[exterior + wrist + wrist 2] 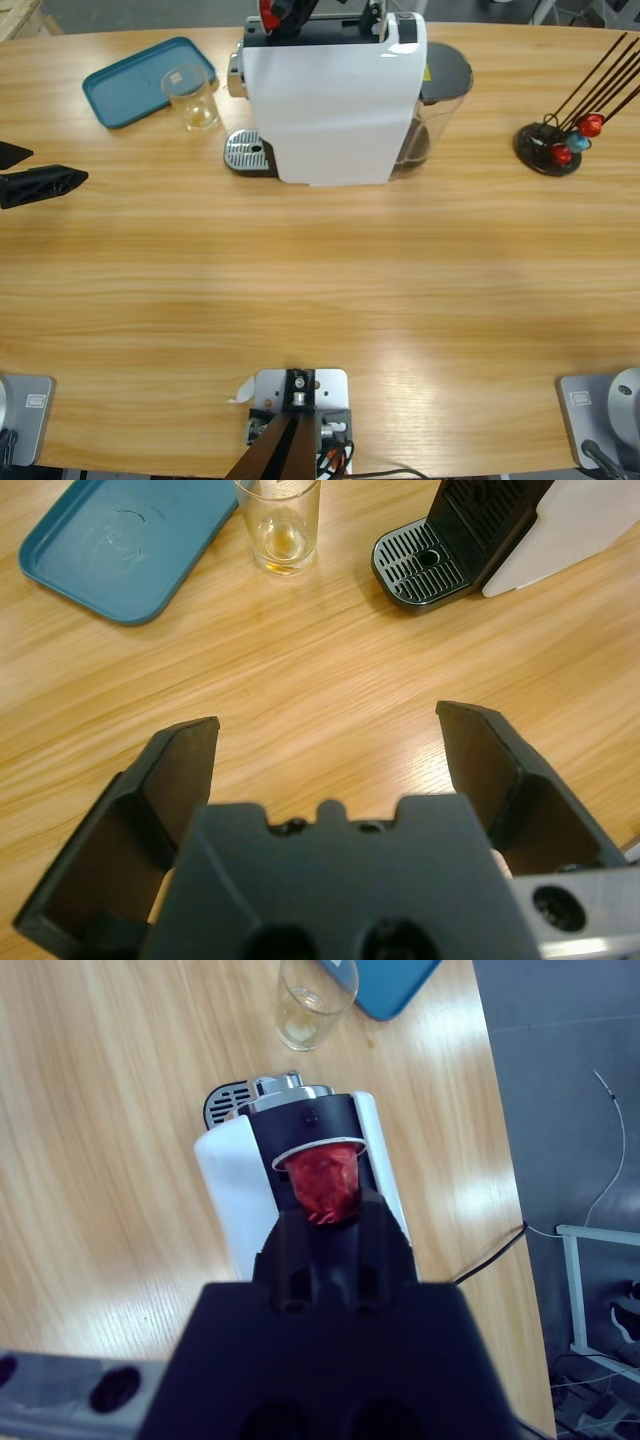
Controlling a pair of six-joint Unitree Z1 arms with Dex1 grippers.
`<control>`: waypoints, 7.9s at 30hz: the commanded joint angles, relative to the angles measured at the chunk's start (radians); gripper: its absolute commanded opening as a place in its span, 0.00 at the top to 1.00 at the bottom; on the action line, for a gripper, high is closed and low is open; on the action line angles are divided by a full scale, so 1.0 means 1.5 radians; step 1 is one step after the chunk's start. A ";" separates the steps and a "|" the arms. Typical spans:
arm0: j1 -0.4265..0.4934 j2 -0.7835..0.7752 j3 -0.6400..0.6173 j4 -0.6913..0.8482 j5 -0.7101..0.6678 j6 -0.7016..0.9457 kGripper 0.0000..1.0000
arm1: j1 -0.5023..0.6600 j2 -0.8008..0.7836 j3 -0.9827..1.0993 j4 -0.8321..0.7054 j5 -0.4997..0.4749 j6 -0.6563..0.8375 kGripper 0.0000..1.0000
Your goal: Pour coffee
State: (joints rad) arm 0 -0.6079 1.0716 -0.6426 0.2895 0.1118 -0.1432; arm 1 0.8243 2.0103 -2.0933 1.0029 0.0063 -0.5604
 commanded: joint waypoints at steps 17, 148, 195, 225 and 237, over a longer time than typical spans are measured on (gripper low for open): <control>-0.004 -0.011 0.028 -0.010 -0.006 0.009 0.07 | -0.010 0.047 0.019 -0.006 0.014 -0.004 0.36; -0.004 -0.027 0.035 -0.016 -0.008 0.008 0.07 | 0.231 0.065 0.169 -0.202 -0.500 0.307 1.00; -0.004 -0.043 0.042 -0.016 -0.025 0.009 0.11 | 0.219 0.122 0.176 -0.216 -0.483 0.357 1.00; -0.004 -0.048 0.043 -0.016 -0.029 0.009 0.11 | 0.212 0.159 0.211 -0.237 -0.470 0.405 1.00; -0.004 -0.048 0.043 -0.016 -0.029 0.009 0.11 | 0.224 0.170 0.238 -0.252 -0.457 0.432 1.00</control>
State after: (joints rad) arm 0 -0.6084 1.0205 -0.6163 0.2742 0.0832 -0.1432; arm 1 1.1386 2.0804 -1.8530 0.6178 -0.7535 0.0598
